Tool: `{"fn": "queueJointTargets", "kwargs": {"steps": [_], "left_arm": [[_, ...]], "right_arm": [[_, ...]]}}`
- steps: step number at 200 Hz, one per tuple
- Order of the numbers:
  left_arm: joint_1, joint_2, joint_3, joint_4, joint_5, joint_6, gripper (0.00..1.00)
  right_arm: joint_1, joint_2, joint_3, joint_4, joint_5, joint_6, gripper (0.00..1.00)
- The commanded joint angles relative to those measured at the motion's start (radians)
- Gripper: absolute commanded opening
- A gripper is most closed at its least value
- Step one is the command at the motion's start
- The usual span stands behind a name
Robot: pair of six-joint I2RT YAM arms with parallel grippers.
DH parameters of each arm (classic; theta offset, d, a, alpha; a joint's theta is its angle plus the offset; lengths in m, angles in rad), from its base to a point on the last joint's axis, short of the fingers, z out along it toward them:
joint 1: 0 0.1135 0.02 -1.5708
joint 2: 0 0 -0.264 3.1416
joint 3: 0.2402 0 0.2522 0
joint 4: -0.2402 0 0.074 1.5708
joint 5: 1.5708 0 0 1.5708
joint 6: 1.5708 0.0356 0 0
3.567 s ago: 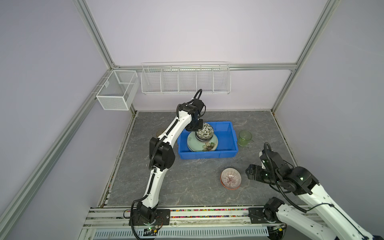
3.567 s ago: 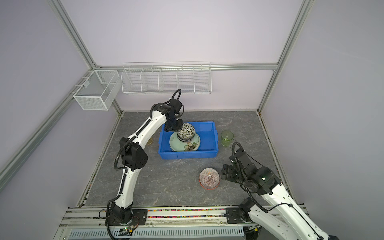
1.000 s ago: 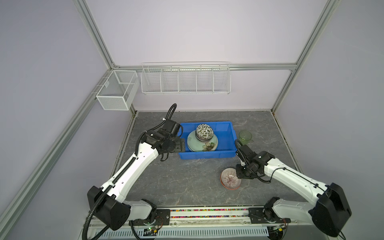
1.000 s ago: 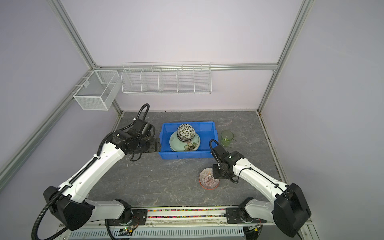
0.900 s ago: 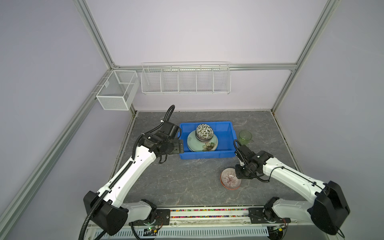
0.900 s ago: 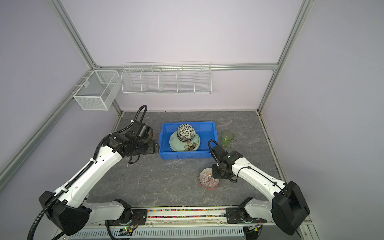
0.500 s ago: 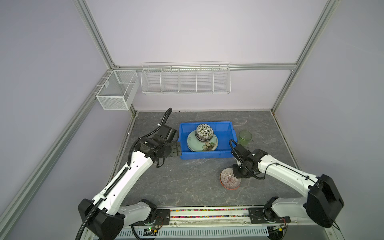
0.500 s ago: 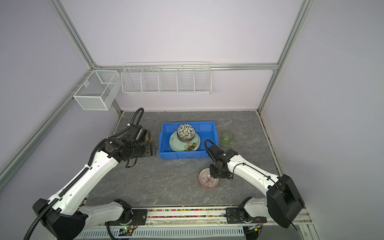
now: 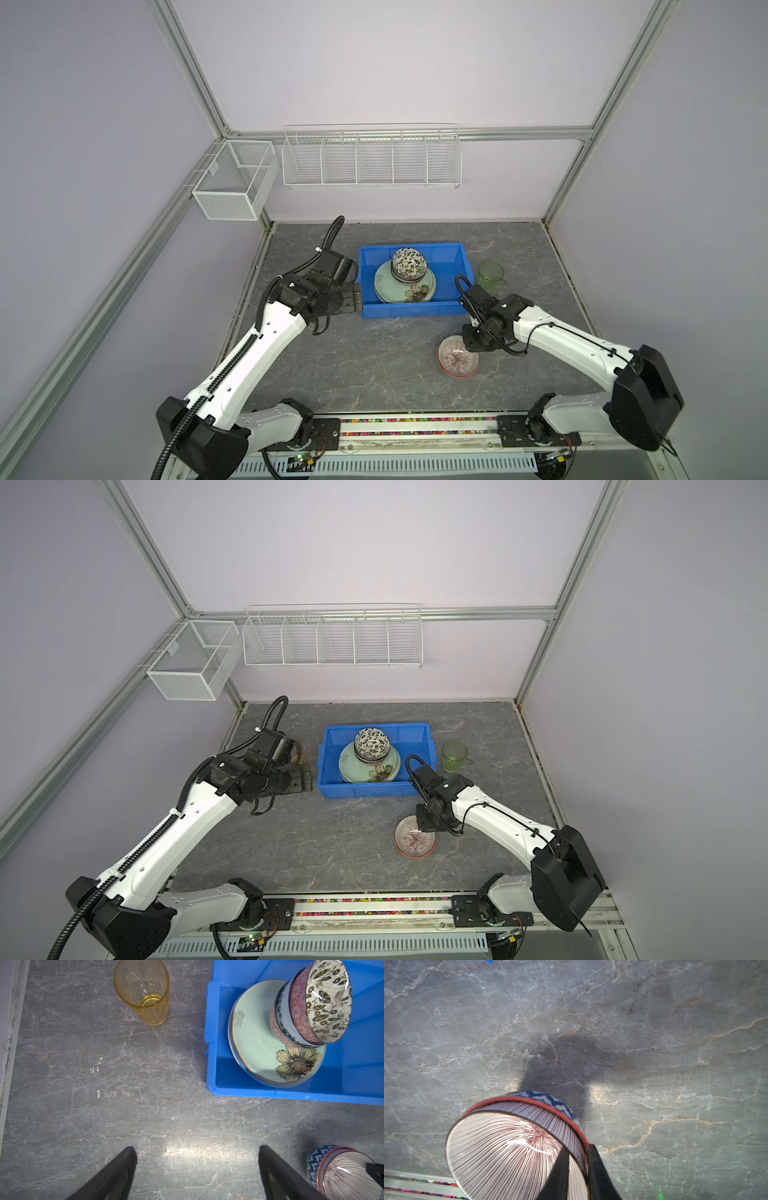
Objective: Place the mixed dishes into the plastic bin
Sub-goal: 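Grasp the red-striped bowl rim with the right gripper while left draws back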
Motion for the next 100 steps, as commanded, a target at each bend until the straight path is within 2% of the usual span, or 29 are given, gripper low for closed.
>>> {"fn": "queueJointTargets", "kwargs": {"steps": [1, 56, 100], "left_arm": [[0.007, 0.005, -0.020, 0.005, 0.006, -0.011, 0.92], [0.007, -0.008, -0.044, 0.042, 0.063, -0.021, 0.92], [0.007, -0.015, -0.070, 0.089, 0.170, -0.035, 0.92]], "right_arm": [[0.009, 0.026, 0.014, 0.004, -0.009, -0.006, 0.20], [0.009, 0.049, 0.011, 0.024, -0.015, -0.009, 0.18], [0.009, 0.020, 0.018, 0.021, -0.020, -0.007, 0.09]]}}
